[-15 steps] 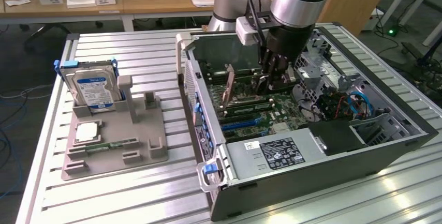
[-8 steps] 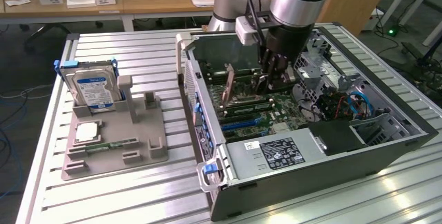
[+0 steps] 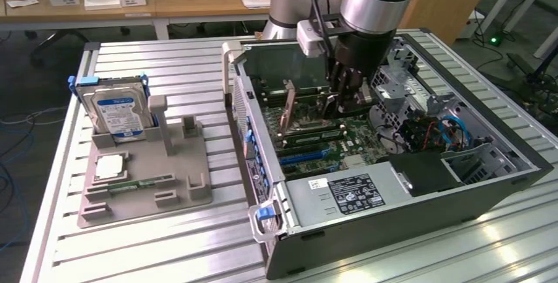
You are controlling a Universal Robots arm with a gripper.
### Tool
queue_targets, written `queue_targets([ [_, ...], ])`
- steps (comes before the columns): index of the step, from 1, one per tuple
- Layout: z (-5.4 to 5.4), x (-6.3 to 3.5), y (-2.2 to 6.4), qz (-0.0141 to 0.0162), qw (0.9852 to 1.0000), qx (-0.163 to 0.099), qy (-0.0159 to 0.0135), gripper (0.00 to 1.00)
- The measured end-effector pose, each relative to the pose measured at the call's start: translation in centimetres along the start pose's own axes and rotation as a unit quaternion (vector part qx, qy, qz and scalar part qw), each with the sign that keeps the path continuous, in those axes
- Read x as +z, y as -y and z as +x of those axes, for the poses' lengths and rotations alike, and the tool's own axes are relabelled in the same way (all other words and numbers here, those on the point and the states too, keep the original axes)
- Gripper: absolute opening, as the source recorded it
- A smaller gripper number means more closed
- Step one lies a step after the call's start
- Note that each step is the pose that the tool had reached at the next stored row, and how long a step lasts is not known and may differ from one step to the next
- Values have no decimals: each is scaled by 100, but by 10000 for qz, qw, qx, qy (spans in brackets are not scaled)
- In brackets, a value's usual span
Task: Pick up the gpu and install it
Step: 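Insert the gpu into the slot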
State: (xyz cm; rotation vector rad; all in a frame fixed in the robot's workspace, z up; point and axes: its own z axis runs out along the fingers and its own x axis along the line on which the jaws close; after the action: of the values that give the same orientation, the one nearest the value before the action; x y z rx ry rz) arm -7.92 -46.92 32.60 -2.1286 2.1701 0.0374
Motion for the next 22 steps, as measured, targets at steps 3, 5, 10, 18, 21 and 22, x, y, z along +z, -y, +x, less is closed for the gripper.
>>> queue_targets([
  [3,1,8,0,2,10000,14,-1,28],
  [5,1,10,-1,1,10000,14,-1,28],
  [10,3,26,-1,2,10000,13,-1,28],
  [18,8,73,-21,1,10000,14,-2,28],
  [21,9,87,-31,2,10000,13,-1,28],
  [22,9,93,-33,2,10000,13,-1,28],
])
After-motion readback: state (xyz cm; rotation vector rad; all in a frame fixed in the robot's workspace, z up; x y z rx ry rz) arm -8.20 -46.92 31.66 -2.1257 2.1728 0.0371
